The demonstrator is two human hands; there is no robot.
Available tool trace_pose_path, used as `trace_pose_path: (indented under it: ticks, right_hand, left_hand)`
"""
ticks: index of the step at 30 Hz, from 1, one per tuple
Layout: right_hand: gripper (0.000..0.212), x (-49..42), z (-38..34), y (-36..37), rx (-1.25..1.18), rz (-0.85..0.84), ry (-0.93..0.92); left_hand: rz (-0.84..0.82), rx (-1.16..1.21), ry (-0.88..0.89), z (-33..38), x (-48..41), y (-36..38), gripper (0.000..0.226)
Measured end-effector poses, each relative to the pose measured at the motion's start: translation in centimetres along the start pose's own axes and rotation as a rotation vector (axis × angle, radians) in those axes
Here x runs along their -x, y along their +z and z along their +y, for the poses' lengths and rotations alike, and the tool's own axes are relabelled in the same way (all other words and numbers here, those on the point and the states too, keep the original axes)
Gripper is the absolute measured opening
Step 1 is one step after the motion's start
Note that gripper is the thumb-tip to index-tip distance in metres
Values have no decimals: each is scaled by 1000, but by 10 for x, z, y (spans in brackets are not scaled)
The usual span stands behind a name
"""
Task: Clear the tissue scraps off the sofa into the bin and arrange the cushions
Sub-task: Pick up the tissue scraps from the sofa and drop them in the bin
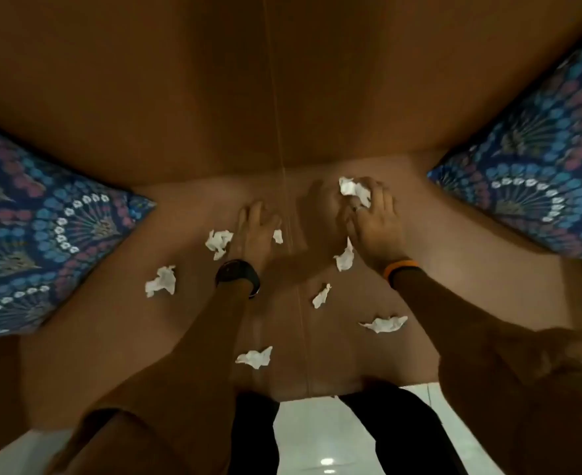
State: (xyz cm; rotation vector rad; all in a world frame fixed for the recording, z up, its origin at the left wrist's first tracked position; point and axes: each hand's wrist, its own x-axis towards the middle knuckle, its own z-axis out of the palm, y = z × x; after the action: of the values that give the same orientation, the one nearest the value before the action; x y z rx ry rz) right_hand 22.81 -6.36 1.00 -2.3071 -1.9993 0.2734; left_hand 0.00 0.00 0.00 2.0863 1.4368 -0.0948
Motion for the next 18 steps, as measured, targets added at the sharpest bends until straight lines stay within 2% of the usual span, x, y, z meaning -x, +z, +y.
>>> trace_pose_path:
  ticks: [1, 4, 6, 12, 16, 18]
  right_hand:
    - [33, -4, 4, 12, 11, -27, 11]
    - [32, -19, 21, 37, 59, -101, 54]
    - [30, -24, 27, 51, 37, -129, 75]
    - [16, 0, 30, 45, -124, -88, 72]
    - [28, 43, 25, 35, -254, -118, 4]
    - [31, 59, 24, 35, -270, -157, -38]
  left_hand:
    - [-10, 84, -75, -5, -6, 14, 31]
    - [29, 124, -220, -10, -16, 42, 29]
    - [41, 96, -220, -5, -16, 56, 21]
    - [46, 204, -87, 36, 11, 66, 27]
    - [82, 308, -32, 59, 42, 79, 21]
    - [76, 266, -44, 66, 56, 93, 15]
